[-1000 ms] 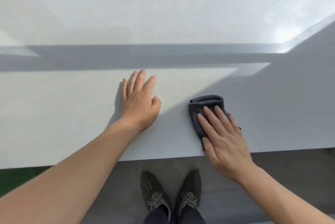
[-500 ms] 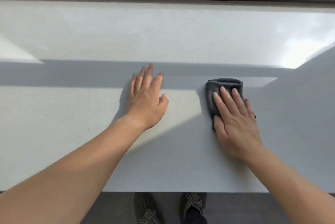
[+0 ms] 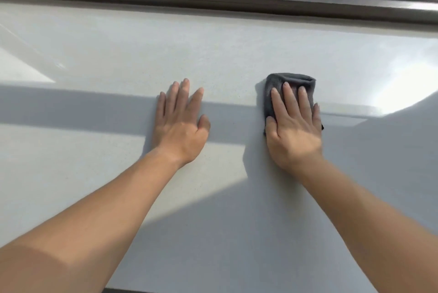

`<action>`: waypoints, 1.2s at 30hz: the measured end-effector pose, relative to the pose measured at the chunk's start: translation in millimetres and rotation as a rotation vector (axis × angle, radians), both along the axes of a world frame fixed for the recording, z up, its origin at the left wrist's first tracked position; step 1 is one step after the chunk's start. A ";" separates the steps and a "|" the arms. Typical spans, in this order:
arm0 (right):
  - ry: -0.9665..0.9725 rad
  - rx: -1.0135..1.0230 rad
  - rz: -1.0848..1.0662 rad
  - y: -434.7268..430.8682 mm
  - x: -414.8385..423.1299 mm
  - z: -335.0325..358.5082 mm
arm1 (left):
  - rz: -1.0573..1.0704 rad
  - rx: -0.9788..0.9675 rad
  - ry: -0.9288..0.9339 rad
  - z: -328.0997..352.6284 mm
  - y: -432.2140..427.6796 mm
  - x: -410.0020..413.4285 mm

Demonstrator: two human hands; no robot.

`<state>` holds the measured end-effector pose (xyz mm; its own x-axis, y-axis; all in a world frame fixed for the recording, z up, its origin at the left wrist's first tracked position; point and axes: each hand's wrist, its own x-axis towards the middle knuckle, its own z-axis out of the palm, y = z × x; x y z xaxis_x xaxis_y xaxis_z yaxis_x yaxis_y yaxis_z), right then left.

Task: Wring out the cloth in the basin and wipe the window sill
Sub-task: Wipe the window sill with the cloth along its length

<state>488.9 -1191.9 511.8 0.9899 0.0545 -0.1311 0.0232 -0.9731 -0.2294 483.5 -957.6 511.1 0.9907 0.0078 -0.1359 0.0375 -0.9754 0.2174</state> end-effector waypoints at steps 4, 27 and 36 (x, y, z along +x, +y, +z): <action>-0.100 0.002 0.284 34.4 -27.5 -4.5 | 0.003 0.025 -0.027 0.4 -1.1 0.6; -0.013 0.052 0.258 47.9 52.8 9.2 | 0.029 -0.099 -0.140 5.8 2.0 25.2; 0.008 0.001 -0.158 13.9 155.1 4.8 | -0.016 -0.212 -0.068 7.3 2.7 105.9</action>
<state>644.0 -1178.0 516.6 0.9851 -0.1017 -0.1386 -0.1319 -0.9642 -0.2300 589.5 -954.9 518.4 0.9974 -0.0299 -0.0661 0.0005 -0.9081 0.4188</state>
